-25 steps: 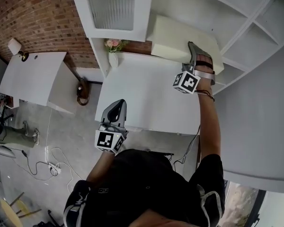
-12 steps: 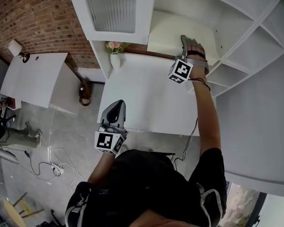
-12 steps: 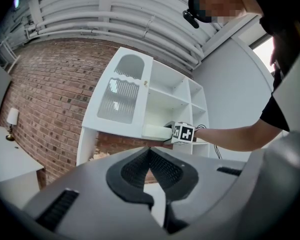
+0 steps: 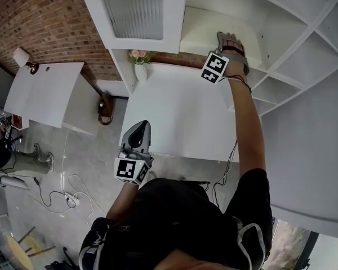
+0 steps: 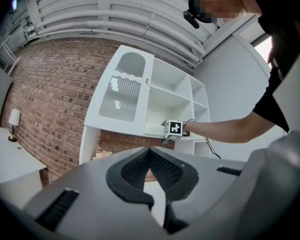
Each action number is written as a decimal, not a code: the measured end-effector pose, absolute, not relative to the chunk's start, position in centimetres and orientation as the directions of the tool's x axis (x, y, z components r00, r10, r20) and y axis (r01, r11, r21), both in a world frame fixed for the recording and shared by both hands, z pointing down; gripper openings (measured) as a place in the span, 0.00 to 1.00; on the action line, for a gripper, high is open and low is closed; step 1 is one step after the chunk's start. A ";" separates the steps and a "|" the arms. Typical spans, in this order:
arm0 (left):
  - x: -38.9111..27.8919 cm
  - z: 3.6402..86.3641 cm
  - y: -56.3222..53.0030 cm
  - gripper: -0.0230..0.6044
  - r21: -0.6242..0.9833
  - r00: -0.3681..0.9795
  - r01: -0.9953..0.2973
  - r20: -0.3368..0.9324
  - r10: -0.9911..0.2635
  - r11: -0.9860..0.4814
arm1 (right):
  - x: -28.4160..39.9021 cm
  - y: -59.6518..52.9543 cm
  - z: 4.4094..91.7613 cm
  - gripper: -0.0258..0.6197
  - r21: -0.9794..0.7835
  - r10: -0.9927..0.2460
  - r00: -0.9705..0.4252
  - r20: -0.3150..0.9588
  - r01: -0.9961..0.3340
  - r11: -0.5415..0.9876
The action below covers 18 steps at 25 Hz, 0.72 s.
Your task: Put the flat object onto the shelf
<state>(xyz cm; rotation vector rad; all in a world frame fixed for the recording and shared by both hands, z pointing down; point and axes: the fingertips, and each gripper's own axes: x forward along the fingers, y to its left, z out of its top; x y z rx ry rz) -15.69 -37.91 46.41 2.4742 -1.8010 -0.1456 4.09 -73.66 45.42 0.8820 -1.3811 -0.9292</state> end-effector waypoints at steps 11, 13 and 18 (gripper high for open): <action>-15.2 46.8 -36.5 0.05 0.127 0.313 -0.940 -0.042 -0.949 -0.316 | 4.3 -73.3 45.4 0.78 0.906 -0.906 -0.043 0.422 -0.013 0.423; -15.3 46.5 -36.3 0.05 0.120 0.319 -0.939 -0.051 -0.946 -0.323 | 4.5 -71.8 44.9 0.78 0.902 -0.902 -0.041 0.430 -0.027 0.431; -14.9 46.8 -35.5 0.05 0.134 0.331 -0.934 -0.030 -0.943 -0.332 | 5.0 -66.1 44.0 0.77 0.897 -0.913 -0.128 0.387 -0.177 0.406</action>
